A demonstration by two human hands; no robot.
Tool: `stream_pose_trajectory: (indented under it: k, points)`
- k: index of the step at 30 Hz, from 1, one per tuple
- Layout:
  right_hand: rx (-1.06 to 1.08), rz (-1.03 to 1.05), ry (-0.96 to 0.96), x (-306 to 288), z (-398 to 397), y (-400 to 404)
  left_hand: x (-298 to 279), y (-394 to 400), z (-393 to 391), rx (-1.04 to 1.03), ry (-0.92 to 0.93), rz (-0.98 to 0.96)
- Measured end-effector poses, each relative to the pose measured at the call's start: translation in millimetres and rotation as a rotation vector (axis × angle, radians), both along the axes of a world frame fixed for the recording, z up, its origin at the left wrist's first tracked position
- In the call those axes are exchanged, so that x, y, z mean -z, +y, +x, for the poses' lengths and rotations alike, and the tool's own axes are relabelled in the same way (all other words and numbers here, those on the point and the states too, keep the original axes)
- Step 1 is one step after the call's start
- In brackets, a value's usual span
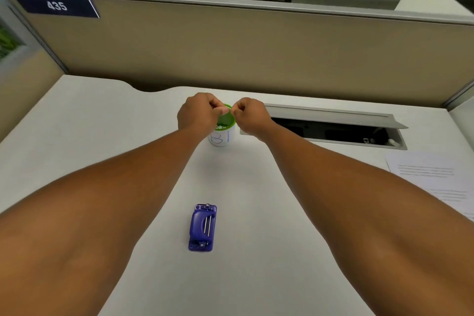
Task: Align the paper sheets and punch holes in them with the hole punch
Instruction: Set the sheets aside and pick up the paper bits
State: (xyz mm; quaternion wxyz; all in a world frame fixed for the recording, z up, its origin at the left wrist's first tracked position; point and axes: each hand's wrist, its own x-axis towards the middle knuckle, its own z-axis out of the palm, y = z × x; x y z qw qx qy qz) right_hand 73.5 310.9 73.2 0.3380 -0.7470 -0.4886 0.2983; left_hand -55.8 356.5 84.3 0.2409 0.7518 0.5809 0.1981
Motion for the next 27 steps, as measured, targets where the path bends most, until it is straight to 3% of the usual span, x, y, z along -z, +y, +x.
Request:
stream_pose_trajectory:
  k: [13,19,27]
  points:
    - [-0.038,-0.092,-0.274,16.6,-2.0,36.5,16.1,23.2,-5.1,-0.009,0.12,0.0]
    - [-0.022,-0.067,-0.243,17.3,-3.5,32.8,16.9,22.7,-3.1,-0.108,0.092,-0.006]
    - [0.035,-0.056,-0.206,15.0,-4.8,27.4,21.6,21.3,-2.3,-0.06,0.097,-0.002]
